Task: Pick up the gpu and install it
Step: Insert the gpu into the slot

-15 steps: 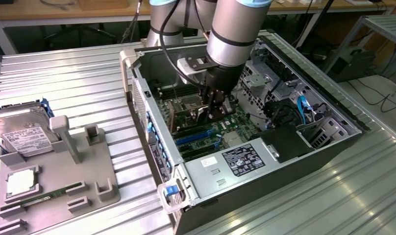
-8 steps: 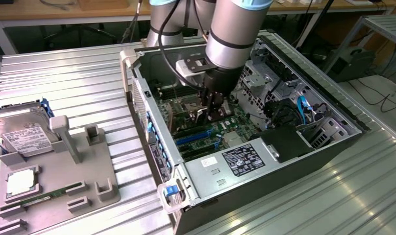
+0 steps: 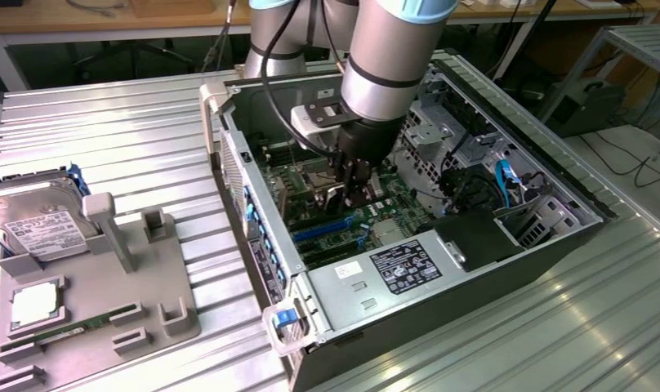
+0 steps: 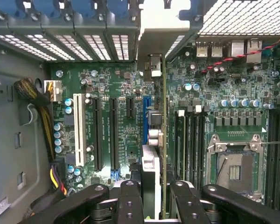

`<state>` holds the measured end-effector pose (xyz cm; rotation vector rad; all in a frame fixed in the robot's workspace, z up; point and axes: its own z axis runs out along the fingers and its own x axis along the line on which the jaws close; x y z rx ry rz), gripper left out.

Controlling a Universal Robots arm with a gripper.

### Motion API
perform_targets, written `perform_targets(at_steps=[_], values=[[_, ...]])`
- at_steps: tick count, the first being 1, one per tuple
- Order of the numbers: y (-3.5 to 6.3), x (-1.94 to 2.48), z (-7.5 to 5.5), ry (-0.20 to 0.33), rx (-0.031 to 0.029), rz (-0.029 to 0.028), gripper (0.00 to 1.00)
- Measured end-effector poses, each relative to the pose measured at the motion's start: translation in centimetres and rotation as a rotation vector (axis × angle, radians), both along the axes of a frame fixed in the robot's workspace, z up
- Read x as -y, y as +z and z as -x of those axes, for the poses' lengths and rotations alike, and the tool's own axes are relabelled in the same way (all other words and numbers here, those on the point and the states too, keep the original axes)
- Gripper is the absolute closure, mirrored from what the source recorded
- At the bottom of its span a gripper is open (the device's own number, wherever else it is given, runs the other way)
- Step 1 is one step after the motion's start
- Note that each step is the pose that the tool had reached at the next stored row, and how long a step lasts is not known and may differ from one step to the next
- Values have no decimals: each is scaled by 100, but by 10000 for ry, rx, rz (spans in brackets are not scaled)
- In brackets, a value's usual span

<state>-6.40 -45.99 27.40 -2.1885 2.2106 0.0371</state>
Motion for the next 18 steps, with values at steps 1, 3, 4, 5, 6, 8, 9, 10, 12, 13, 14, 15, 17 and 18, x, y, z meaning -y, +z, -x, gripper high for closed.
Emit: perform_targets(at_steps=[1, 3, 4, 5, 6, 8, 9, 10, 12, 13, 14, 15, 17, 18], values=[[-5, 0, 4, -3, 0, -1, 72], [-33, 0, 5, -5, -1, -1, 72], [-51, 0, 7, -10, -1, -1, 72], [-77, 0, 9, -15, -4, 0, 72], [-89, 0, 10, -17, -4, -1, 72], [-115, 0, 13, -27, -6, 7, 72], [-125, 0, 14, -32, -7, 25, 72], [-135, 0, 16, -37, -7, 44, 72], [-146, 0, 16, -42, -8, 51, 72], [-149, 0, 17, -46, -10, 62, 72], [-152, 0, 19, -51, -13, 72, 72], [-155, 0, 20, -55, -16, 76, 72], [-158, 0, 27, -61, -19, 78, 72], [-161, 0, 39, -62, -18, 74, 72]])
